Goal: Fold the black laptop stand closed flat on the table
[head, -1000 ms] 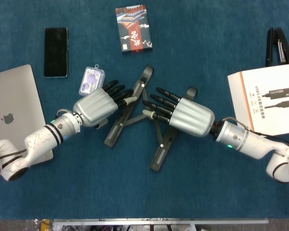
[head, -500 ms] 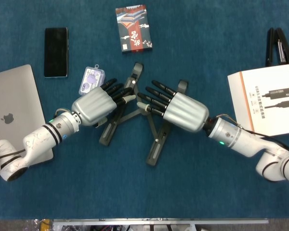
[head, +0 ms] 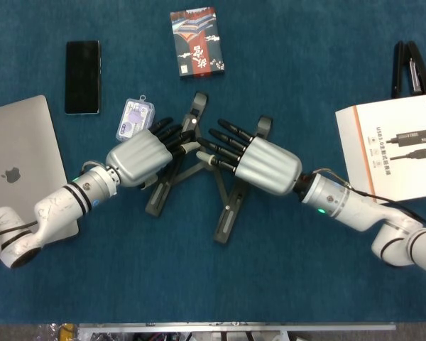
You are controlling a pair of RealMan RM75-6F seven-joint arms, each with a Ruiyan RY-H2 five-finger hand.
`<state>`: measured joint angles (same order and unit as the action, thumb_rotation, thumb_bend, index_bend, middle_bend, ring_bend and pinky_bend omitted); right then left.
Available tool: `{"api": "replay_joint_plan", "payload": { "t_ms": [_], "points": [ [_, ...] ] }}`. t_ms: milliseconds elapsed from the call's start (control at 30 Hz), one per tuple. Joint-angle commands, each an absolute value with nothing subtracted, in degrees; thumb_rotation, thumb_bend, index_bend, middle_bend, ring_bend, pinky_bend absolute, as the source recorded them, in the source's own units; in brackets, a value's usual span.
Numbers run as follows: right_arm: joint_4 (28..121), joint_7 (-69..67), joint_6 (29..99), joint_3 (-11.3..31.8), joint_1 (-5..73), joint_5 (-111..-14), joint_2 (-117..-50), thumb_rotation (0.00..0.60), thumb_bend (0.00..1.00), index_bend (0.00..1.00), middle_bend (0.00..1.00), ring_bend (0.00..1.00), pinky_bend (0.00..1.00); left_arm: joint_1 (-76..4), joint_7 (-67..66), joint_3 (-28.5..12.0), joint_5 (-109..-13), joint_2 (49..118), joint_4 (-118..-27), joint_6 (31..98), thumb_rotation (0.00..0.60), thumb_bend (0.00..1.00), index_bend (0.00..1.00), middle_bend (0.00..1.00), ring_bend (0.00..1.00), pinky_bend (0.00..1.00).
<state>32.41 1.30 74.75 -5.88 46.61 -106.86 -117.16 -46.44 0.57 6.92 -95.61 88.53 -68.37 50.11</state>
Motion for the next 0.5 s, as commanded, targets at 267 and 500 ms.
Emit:
{"api": "replay_joint_plan", "payload": {
  "t_ms": [267, 500],
  "points": [
    [31.42, 1.25, 75.21, -5.73, 47.17, -106.38, -117.95, 0.600, 0.00, 0.00, 0.00, 0.00, 0.00, -46.31, 0.73, 6.74, -95.50, 88.09, -69.24, 50.68, 0.600, 0.34, 0.00, 0.00, 0.00, 0.00],
    [30.80, 1.32, 75.14, -5.82, 47.50, -106.13, -118.39, 0.600, 0.00, 0.00, 0.00, 0.00, 0.00, -46.25, 1.03, 6.78, -95.35, 87.91, -69.66, 50.61, 0.600, 0.34, 0.00, 0.00, 0.00, 0.00]
  ]
}}
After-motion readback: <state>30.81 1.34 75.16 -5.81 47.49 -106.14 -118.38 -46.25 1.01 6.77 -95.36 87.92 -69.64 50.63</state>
